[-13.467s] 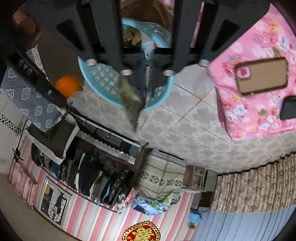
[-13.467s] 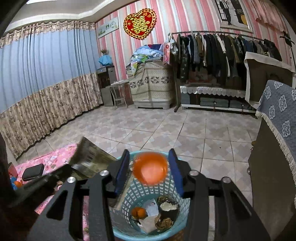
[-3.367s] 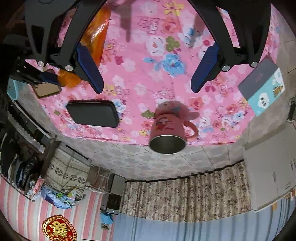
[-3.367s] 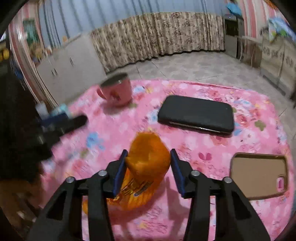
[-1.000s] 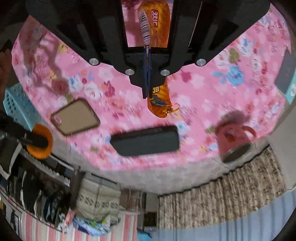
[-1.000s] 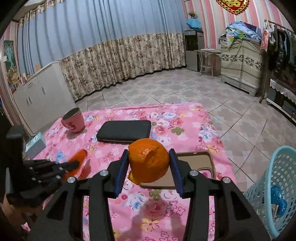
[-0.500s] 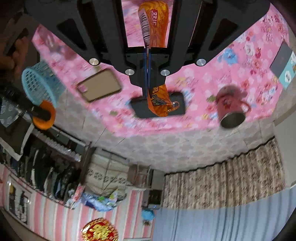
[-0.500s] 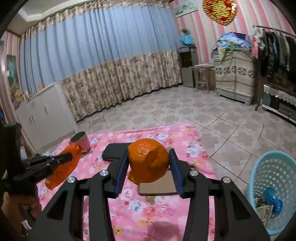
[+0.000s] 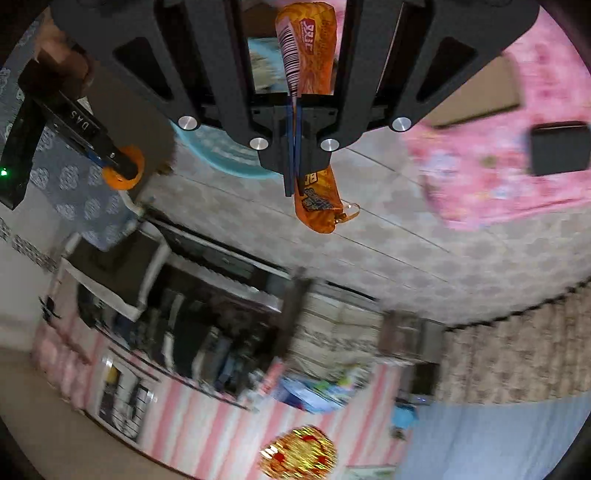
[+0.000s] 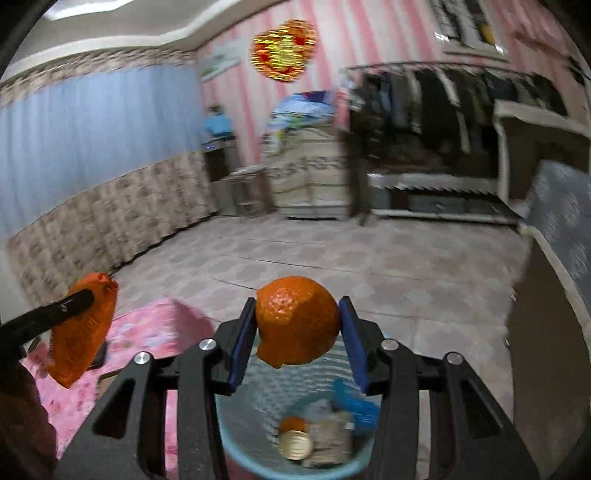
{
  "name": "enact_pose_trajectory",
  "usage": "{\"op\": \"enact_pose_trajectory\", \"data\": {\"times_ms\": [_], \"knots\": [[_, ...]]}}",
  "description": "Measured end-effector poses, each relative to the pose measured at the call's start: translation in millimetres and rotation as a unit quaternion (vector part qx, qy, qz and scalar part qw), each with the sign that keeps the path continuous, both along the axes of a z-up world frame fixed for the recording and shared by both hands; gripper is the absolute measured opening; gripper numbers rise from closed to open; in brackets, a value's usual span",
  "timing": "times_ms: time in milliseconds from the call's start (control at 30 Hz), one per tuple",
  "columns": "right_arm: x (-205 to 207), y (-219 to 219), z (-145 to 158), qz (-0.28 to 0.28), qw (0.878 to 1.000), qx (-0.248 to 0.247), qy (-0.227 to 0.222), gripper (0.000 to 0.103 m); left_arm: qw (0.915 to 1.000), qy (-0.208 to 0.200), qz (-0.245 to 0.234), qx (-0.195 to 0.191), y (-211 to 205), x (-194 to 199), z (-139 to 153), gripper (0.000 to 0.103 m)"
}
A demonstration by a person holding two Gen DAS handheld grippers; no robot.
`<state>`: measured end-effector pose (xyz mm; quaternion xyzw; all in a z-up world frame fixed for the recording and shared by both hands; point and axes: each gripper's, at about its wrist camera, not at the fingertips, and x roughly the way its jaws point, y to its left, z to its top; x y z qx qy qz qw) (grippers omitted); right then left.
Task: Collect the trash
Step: 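Carry the wrapper with the left tool while the right tool carries the peel to the basket, then open both tools to drop the wrapper and peel into the basket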
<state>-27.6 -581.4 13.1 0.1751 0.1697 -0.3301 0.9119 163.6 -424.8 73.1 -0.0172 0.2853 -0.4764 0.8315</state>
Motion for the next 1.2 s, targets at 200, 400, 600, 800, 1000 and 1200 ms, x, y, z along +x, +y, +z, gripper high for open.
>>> {"op": "enact_pose_trajectory", "data": {"times_ms": [200,400,600,800,1000,1200], "knots": [[-4.5,-28.0,-17.9,-0.003,1.0,0.027,0.0,0.045,0.9987,0.008,-0.045,0.023,-69.0,-17.0,-30.5,0.0],[7.6,-30.4,-21.9,0.012,1.0,0.025,0.011,0.045,0.9977,0.015,-0.058,0.033,-83.6,-16.4,-43.0,0.0],[11.9,-23.9,-20.0,0.021,0.999,0.022,0.019,0.045,0.997,0.021,-0.07,0.027,-86.4,-20.5,-47.2,0.0],[12.2,-19.2,-19.7,0.028,0.999,0.021,0.018,0.045,0.9969,0.03,-0.072,0.015,-79.9,-18.7,-42.3,0.0],[14.9,-16.8,-21.9,0.029,0.999,0.018,0.027,0.045,0.9965,0.035,-0.075,0.012,-79.1,-17.7,-41.7,0.0],[16.2,-13.9,-19.8,0.024,0.999,0.011,0.031,0.045,0.9951,0.05,-0.085,0.007,-81.7,-16.5,-44.9,0.0]]}}
